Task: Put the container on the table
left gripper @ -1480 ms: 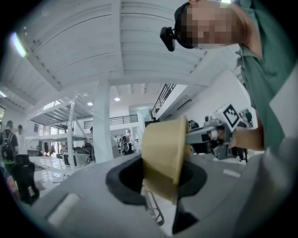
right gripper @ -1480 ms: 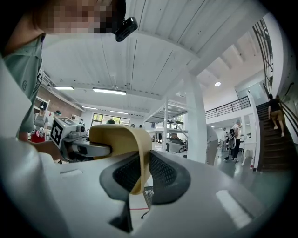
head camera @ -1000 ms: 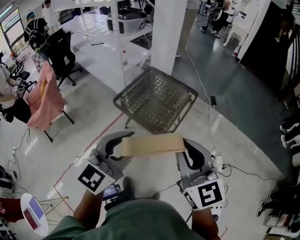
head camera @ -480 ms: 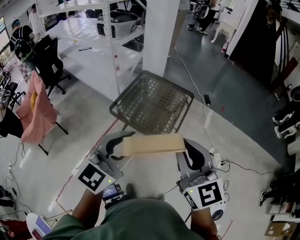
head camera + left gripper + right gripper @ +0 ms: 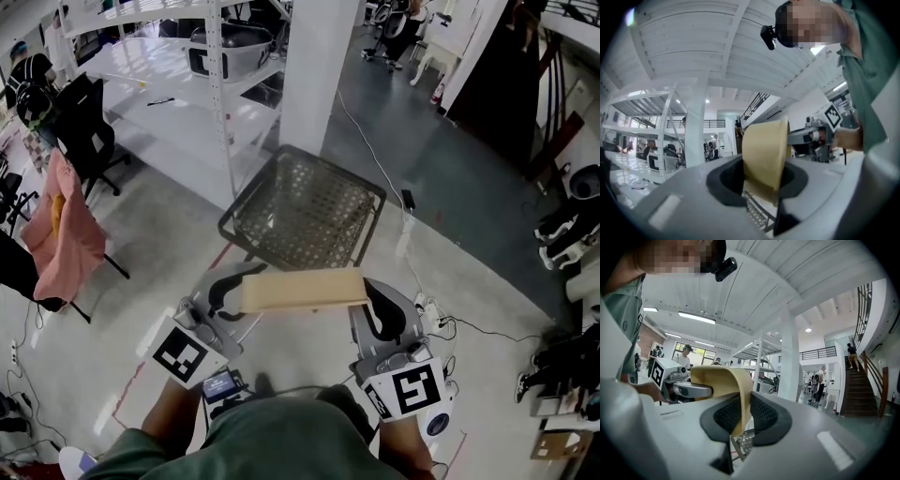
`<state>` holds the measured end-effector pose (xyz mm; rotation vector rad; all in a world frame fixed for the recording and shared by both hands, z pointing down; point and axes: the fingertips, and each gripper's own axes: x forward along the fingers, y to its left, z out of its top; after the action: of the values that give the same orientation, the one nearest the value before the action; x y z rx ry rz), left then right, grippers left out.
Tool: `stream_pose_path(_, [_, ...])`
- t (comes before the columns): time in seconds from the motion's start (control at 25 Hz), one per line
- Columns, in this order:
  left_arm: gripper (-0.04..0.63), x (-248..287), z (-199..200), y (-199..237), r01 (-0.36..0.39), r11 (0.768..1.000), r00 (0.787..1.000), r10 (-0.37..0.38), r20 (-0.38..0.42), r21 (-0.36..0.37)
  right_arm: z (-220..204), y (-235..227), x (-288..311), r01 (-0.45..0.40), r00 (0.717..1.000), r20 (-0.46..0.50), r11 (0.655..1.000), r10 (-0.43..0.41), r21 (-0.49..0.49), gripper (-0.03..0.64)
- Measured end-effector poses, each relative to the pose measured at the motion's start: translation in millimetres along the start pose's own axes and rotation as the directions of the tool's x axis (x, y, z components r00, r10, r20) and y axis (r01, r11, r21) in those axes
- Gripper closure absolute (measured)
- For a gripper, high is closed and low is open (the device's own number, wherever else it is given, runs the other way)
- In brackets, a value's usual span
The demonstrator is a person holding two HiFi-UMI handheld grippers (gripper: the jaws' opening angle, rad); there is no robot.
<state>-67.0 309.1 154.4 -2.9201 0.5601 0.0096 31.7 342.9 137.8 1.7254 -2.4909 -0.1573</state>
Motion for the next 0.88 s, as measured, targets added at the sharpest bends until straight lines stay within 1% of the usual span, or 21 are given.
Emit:
stream_pose_path(0.12, [0.477, 1.9, -3.6, 5.7, 0.005, 1.000, 1.000, -0.005, 0.006, -0.008, -1.2, -1.7, 7.1, -0.003, 1.000, -0.019, 1.000, 0.003, -0.005, 0.571])
stream_pose_path(0.24, [0.477, 7.1, -6.5, 12.7, -0.012, 1.000, 1.000, 0.012, 0.005, -0.025, -2.0, -8.2, 16.7, -0.020, 0.999, -0.029, 1.000, 0.020, -0.009, 0.572])
stream_pose_path(0.56, [0.477, 26.9, -9.2, 33.6, -0.114, 0.993, 0.993, 0.114, -0.015, -0.003, -7.2, -32.4, 46.3, -0.122, 0.992, 0.010, 0.992, 0.123, -0.008, 0.571])
stream_pose_path(0.88, [0.477, 81.9, -16.0, 39.6, -0.204, 0.979, 0.978, 0.204, -0.051, 0.007, -19.9, -91.3, 63.5, -0.216, 0.976, 0.026, 0.976, 0.216, 0.002, 0.571])
